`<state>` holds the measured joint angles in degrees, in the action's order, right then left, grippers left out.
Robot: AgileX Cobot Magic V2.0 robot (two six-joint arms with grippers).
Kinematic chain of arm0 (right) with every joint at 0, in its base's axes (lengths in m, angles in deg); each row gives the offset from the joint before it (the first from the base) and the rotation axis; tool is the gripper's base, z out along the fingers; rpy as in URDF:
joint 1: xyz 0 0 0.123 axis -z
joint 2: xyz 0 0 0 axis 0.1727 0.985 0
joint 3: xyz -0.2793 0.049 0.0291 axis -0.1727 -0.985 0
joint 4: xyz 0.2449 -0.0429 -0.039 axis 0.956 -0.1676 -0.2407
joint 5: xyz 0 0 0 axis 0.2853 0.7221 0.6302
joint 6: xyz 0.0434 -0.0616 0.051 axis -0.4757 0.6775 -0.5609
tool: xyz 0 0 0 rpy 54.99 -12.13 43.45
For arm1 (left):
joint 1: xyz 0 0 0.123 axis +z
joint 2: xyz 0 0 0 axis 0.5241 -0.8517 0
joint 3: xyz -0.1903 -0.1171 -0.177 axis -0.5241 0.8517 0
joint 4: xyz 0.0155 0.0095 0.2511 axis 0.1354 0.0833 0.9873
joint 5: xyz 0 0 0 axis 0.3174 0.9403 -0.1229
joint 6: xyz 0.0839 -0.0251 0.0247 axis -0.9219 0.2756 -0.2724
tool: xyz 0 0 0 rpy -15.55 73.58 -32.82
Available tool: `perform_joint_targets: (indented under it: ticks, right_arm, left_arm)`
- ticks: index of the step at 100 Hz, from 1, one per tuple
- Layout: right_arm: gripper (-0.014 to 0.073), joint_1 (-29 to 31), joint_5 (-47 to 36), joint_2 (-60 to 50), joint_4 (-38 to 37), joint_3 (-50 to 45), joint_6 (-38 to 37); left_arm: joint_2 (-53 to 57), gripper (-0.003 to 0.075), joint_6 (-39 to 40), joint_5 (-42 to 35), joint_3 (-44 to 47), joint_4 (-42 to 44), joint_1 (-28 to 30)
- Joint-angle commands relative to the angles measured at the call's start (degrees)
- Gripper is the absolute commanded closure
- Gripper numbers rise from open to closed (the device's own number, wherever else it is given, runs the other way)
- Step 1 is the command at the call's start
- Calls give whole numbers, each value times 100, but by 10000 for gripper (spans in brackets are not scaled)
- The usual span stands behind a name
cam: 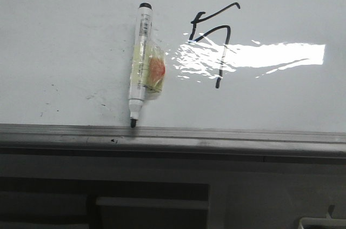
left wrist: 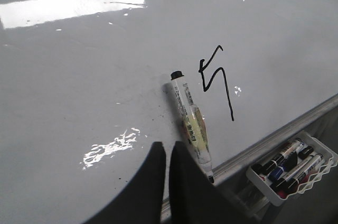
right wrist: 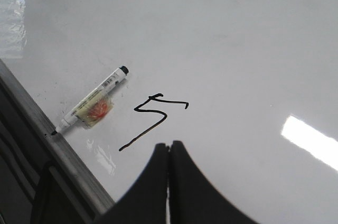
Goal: Write number 5 on whiteboard
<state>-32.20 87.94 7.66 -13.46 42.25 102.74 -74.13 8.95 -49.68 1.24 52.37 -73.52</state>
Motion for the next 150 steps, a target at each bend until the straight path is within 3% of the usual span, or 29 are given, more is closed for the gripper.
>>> perform_joint_targets:
  ticks: [1,22,34,55,70,82,108,150]
  right_arm:
    - [657,32,-485,60,37,137,-23]
    - [657,32,-485,60,37,137,-23]
    - [657,32,-485,60,37,137,-23]
    - [657,32,-485,60,37,137,-23]
    - [657,32,-485,60,37,137,-23]
    - [657,32,-485,60,37,137,-23]
    - [657,32,-498,60,46,137,-23]
    - [657,32,-498,60,46,137,-23]
  left_arm:
    - [-17,741,35,-413,-159,-51,10]
    - [123,741,35,-487,55,-13,10]
    - [468,741,6,-836,468,620,125]
    - [1607,741,6,-2294,1981,421,1034]
    - [2366,741,17,-2361,2700,-175,1651]
    - [2866,741,17,-1984,2988,-341,2053]
    - [2962,741,7,-154,2988,-776,2579]
    - [2962,741,7,-127,2975,-788,2638]
